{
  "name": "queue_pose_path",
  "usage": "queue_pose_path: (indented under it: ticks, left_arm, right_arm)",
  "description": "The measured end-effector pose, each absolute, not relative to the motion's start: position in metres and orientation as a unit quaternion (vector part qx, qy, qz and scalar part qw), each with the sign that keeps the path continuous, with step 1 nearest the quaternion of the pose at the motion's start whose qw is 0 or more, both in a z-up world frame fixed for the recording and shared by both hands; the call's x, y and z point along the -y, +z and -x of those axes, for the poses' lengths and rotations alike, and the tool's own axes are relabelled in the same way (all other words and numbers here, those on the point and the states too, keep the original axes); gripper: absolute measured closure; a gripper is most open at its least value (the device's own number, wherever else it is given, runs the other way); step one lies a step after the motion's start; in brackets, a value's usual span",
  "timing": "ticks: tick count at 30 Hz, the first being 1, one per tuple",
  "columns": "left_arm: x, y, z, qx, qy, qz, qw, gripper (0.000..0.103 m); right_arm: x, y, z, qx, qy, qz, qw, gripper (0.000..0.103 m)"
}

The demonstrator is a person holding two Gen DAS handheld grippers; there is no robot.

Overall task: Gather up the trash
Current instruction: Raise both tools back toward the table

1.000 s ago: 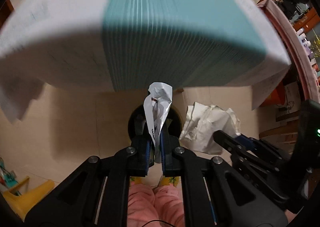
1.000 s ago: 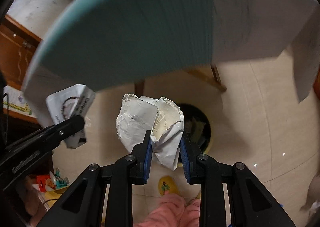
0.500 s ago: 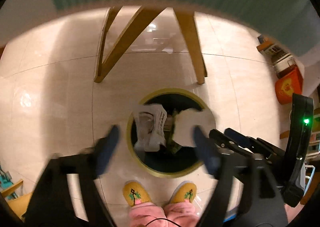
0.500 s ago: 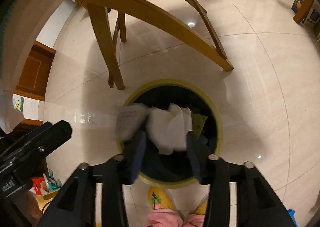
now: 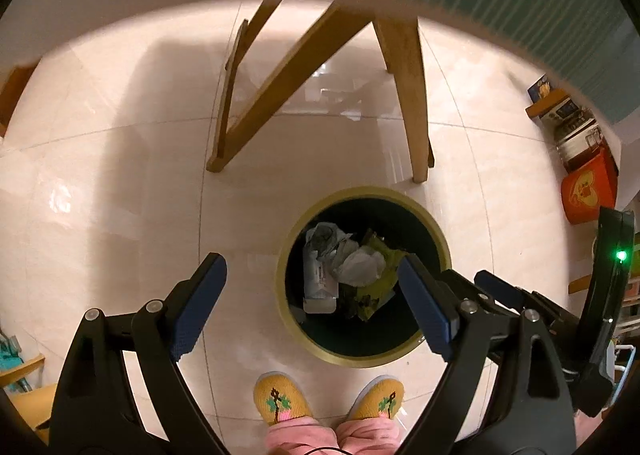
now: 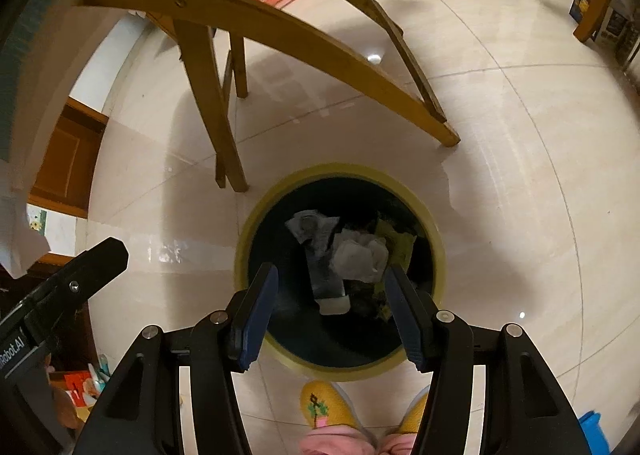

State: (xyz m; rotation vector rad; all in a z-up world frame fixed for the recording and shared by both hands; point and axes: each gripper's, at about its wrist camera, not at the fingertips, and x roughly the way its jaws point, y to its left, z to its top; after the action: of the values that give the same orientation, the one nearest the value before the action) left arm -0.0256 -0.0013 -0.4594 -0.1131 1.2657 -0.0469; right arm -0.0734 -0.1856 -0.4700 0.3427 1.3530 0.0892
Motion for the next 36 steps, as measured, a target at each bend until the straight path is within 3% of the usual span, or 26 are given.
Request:
queue_pose_path:
  ticks: [11,26,36]
  left_arm:
    - [0.002,-0.358,0.037,-0.581,-0.046,0.075,0.809,0.017]
    - [-0.016,-0.138,0.067,-0.519,-0.089,0.077,0.846,0.017]
    - [-0.042,-0.018,0.082,-0.471,-0.088,0.046,0.877,0.018]
  right_arm:
    - [0.193,-0.351,0.085,-0.607,0.03,-0.169,0.776,0.046]
    - [0.173,-0.107,0.117,-0.549,0.049,-0.16,0.819,0.046]
    - [0.147,0.018,0.116,-0.469,0.064,-0.132,0.871,0.046]
